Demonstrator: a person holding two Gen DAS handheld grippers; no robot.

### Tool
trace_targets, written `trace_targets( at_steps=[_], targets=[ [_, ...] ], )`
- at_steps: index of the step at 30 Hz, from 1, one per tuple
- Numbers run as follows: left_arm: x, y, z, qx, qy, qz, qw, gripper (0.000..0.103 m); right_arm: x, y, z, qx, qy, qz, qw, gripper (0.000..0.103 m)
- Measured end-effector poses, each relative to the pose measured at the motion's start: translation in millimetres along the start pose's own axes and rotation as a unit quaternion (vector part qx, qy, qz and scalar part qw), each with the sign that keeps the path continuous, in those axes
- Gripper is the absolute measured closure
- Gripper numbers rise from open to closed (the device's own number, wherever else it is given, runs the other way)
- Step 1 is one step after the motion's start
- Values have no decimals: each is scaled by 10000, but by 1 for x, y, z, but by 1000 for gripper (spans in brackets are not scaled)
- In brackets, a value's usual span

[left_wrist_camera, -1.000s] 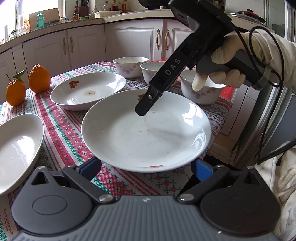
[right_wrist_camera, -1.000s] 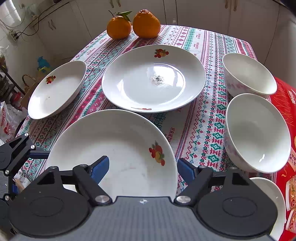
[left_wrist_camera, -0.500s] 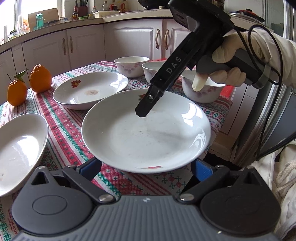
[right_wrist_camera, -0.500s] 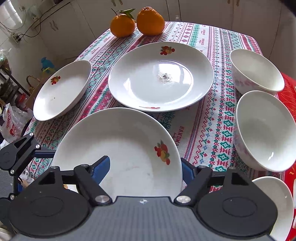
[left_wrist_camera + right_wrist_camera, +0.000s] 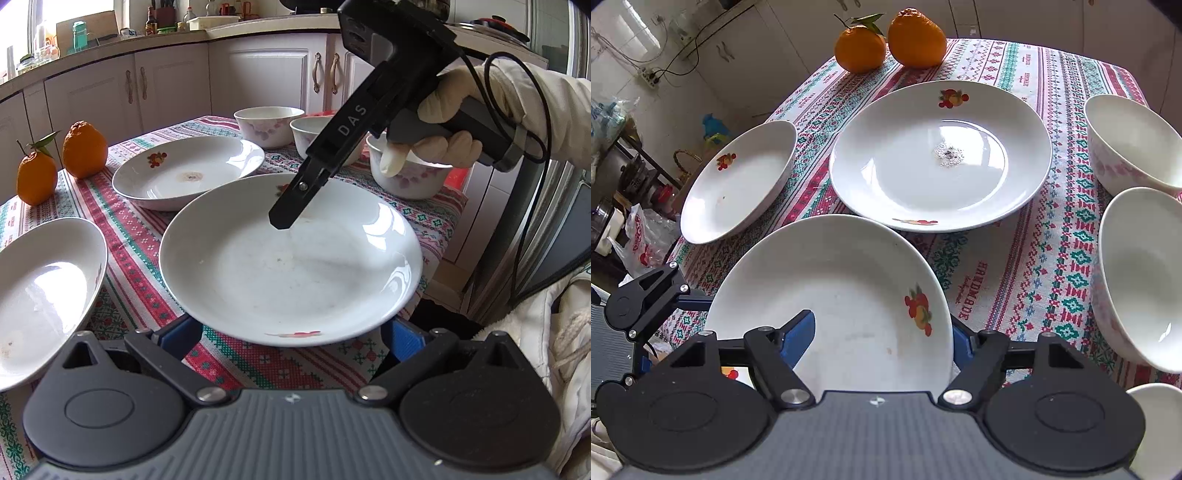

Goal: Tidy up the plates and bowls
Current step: 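Carry the held plate with the right gripper toward another flowered plate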

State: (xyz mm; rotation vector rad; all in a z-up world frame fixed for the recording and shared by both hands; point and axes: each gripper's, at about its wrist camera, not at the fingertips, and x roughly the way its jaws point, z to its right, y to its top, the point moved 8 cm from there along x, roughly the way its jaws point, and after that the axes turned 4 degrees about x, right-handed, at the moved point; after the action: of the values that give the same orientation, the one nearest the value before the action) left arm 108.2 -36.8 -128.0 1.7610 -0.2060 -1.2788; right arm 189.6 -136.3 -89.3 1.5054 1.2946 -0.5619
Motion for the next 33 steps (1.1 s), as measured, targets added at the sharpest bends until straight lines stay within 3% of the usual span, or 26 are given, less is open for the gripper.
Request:
trace_targets(
  at_steps=[9, 14, 33],
  targets=[
    [3, -1, 0, 33, -26, -79, 10000, 2, -3, -1, 0, -141, 187, 55, 9997, 24],
    [3, -3, -1, 91, -2, -120, 9999, 8, -2, 1, 1, -209, 217, 83, 9995, 25],
    [-8, 0, -4, 78, 140, -133, 9998, 9, -11, 6, -15, -342, 243, 194, 9989, 25]
  ],
)
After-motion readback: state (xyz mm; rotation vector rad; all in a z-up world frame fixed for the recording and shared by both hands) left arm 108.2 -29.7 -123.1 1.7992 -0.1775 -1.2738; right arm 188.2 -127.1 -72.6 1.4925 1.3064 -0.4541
